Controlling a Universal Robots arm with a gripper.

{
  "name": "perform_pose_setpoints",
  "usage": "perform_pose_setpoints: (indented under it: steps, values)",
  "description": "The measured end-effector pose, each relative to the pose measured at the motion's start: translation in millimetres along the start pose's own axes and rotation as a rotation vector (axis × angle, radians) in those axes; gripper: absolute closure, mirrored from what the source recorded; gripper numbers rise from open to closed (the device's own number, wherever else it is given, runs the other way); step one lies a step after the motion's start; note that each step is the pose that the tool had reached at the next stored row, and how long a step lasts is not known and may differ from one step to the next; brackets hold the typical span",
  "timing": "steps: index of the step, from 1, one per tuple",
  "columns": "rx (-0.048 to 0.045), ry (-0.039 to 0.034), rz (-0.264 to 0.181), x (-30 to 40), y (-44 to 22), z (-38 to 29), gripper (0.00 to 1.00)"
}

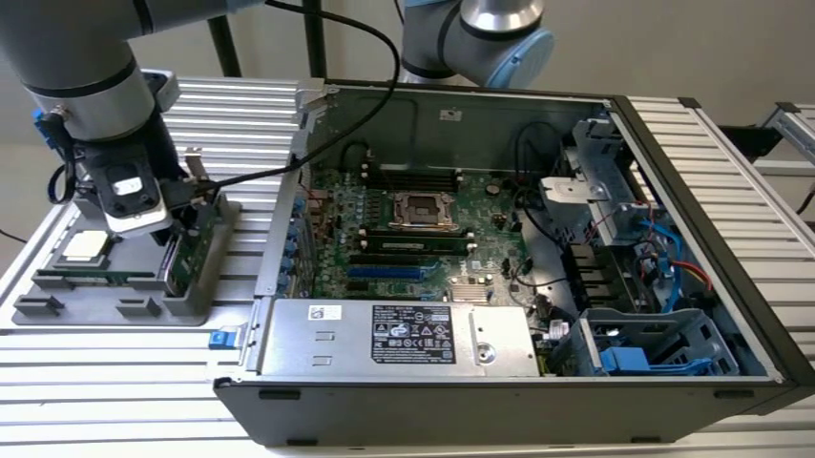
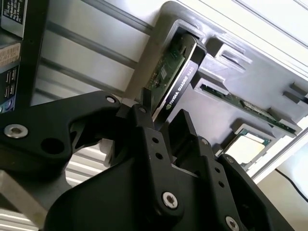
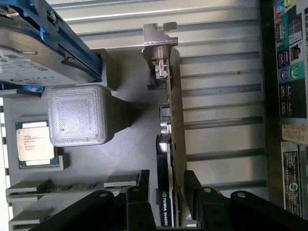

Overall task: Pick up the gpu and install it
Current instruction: 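Pick up the gpu and move the gpu toward the slot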

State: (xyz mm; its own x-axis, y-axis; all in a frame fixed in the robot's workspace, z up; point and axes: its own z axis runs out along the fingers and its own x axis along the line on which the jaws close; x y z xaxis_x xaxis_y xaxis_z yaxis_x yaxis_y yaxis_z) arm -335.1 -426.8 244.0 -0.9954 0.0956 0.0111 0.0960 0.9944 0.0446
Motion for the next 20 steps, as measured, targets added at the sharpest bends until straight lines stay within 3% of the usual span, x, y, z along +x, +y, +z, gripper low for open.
perform_pose_setpoints:
  steps: [20]
  values:
    - [0.0002, 0.0001, -0.022, 0.6, 3.3, 8.7, 0.0]
